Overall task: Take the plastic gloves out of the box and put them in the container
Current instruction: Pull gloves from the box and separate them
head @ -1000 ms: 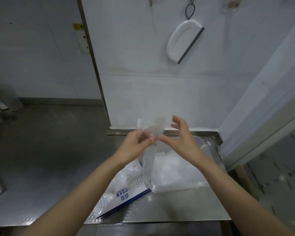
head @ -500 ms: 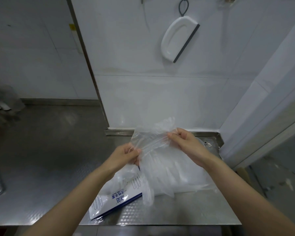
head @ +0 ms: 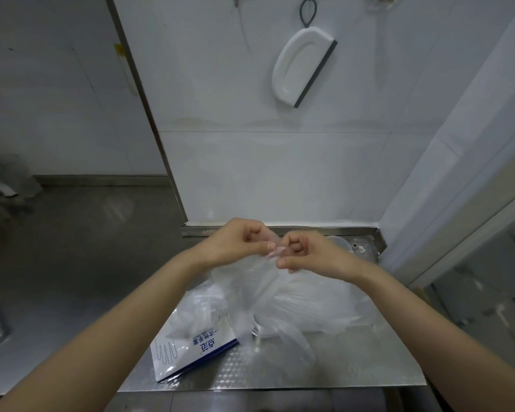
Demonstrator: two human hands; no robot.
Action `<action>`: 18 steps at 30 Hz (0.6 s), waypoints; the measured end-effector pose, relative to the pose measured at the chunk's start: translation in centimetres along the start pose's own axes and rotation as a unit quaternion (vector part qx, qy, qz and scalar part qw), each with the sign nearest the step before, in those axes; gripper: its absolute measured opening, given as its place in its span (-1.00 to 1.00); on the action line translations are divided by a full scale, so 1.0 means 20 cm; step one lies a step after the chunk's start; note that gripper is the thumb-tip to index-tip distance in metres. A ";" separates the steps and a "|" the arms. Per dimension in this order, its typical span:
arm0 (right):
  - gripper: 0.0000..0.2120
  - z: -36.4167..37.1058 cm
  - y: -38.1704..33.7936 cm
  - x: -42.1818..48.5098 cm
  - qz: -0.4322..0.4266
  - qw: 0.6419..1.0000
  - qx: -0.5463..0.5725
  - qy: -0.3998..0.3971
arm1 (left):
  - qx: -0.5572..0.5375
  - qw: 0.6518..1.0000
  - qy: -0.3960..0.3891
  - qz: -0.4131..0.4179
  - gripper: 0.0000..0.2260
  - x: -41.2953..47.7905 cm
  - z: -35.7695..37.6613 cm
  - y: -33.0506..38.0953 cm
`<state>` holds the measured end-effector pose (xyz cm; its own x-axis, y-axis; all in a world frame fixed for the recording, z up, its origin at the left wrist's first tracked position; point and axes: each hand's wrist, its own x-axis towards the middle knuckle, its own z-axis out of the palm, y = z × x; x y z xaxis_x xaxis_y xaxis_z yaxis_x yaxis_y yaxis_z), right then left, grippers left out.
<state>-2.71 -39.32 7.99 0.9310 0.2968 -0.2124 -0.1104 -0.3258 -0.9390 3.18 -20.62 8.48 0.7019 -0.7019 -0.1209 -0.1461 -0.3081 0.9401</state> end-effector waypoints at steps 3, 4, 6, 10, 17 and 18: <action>-0.80 -0.06 0.04 -0.03 0.031 0.998 -0.047 0.026 | 0.017 0.997 0.075 -0.009 -0.95 0.02 0.00 -0.04; -0.80 -0.08 0.05 -0.04 0.037 0.996 -0.068 0.048 | 0.039 0.995 0.094 -0.015 -0.93 0.03 -0.01 -0.06; -0.77 -0.13 0.05 -0.05 0.029 0.985 -0.127 0.114 | 0.068 0.989 0.129 -0.013 -0.92 0.05 -0.03 -0.06; -0.79 -0.20 -0.01 -0.06 -0.066 0.934 -0.220 0.272 | 0.086 0.967 0.231 0.059 -0.81 0.07 0.01 0.10; -0.88 -0.22 -0.04 -0.19 -0.274 0.822 -0.317 0.385 | 0.195 0.945 0.161 0.206 -0.93 -0.11 0.08 0.22; -0.87 -0.21 0.00 -0.21 -0.280 0.821 -0.333 0.370 | 0.226 0.943 0.132 0.206 -0.94 -0.12 0.10 0.18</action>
<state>-5.11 -44.24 9.97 0.7549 0.0212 0.6555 0.3918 -0.8161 -0.4248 -0.31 -21.31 11.49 0.6615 -0.6555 0.3645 -0.6842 -0.3284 0.6512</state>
